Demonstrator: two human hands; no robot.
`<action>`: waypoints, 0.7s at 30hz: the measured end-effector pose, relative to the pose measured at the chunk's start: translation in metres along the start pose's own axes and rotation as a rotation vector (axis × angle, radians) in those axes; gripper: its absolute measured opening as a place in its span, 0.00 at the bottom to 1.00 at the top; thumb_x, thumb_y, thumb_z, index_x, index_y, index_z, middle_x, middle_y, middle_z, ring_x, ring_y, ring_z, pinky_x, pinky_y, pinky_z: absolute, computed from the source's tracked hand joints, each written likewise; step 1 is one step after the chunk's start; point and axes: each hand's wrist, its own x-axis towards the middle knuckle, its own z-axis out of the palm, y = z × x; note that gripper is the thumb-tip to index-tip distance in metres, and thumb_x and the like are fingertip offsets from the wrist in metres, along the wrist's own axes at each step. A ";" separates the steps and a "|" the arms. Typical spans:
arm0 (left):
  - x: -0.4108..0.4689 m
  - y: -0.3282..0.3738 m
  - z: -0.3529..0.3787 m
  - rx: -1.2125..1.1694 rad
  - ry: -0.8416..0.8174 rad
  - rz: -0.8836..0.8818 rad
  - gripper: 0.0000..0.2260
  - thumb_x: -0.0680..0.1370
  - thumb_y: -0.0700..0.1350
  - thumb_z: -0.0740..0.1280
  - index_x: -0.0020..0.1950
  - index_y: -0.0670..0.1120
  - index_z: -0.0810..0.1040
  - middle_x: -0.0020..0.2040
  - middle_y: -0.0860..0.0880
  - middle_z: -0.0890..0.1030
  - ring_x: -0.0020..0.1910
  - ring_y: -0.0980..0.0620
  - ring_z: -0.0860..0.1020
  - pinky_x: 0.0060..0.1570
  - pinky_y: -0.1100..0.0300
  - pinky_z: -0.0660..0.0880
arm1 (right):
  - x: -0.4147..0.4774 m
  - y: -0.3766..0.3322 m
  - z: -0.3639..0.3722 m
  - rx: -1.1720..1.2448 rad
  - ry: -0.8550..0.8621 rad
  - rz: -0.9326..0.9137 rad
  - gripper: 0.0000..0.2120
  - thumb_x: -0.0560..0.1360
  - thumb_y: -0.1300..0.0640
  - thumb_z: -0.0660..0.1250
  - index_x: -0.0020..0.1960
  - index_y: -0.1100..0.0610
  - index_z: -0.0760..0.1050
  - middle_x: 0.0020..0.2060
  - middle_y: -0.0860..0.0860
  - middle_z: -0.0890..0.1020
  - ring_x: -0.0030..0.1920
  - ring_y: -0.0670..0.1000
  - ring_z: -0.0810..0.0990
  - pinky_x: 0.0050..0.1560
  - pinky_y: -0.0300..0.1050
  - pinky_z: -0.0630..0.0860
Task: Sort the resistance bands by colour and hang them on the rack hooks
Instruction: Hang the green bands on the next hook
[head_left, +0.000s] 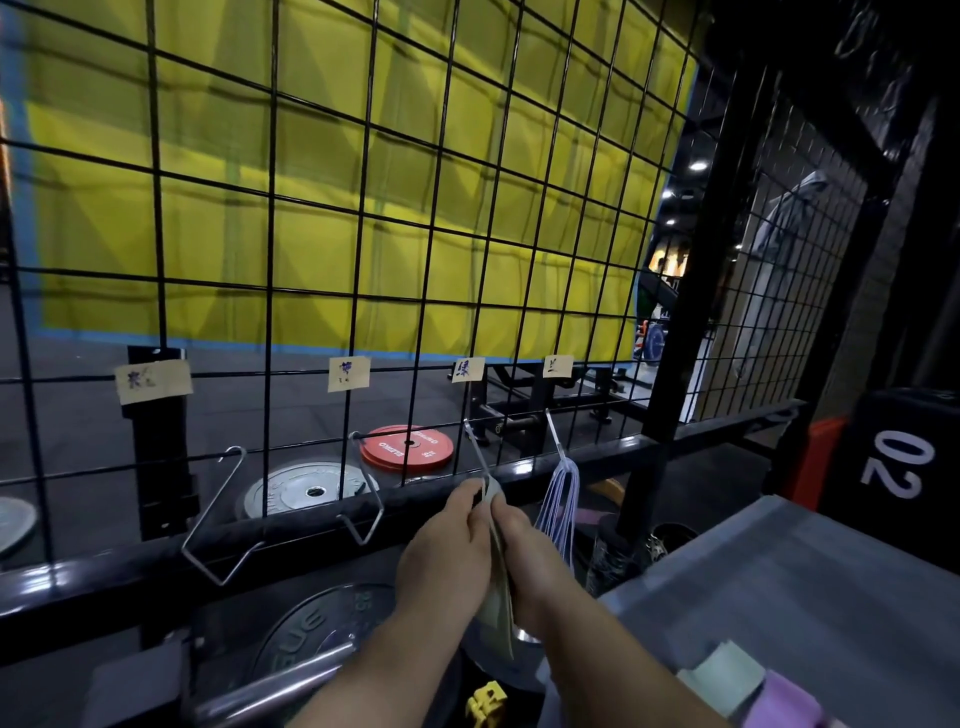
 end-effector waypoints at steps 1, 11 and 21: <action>0.001 0.002 -0.005 0.082 0.019 0.020 0.16 0.83 0.55 0.51 0.71 0.62 0.64 0.60 0.54 0.78 0.57 0.52 0.76 0.48 0.59 0.70 | 0.001 -0.001 0.000 -0.005 0.004 -0.005 0.17 0.81 0.46 0.59 0.62 0.57 0.72 0.52 0.61 0.83 0.49 0.58 0.85 0.45 0.52 0.80; 0.013 -0.006 -0.007 -0.001 -0.053 -0.004 0.14 0.81 0.53 0.59 0.66 0.63 0.71 0.59 0.56 0.79 0.56 0.54 0.77 0.52 0.58 0.74 | 0.008 -0.001 -0.006 0.007 0.013 -0.038 0.24 0.81 0.47 0.61 0.66 0.66 0.67 0.54 0.66 0.79 0.49 0.60 0.82 0.42 0.50 0.80; 0.020 -0.008 -0.003 -0.174 0.013 -0.004 0.08 0.79 0.53 0.62 0.56 0.61 0.77 0.52 0.58 0.78 0.50 0.56 0.76 0.48 0.59 0.74 | 0.017 0.000 -0.012 -0.014 0.039 -0.014 0.21 0.80 0.44 0.59 0.64 0.58 0.76 0.57 0.59 0.82 0.60 0.60 0.79 0.62 0.59 0.75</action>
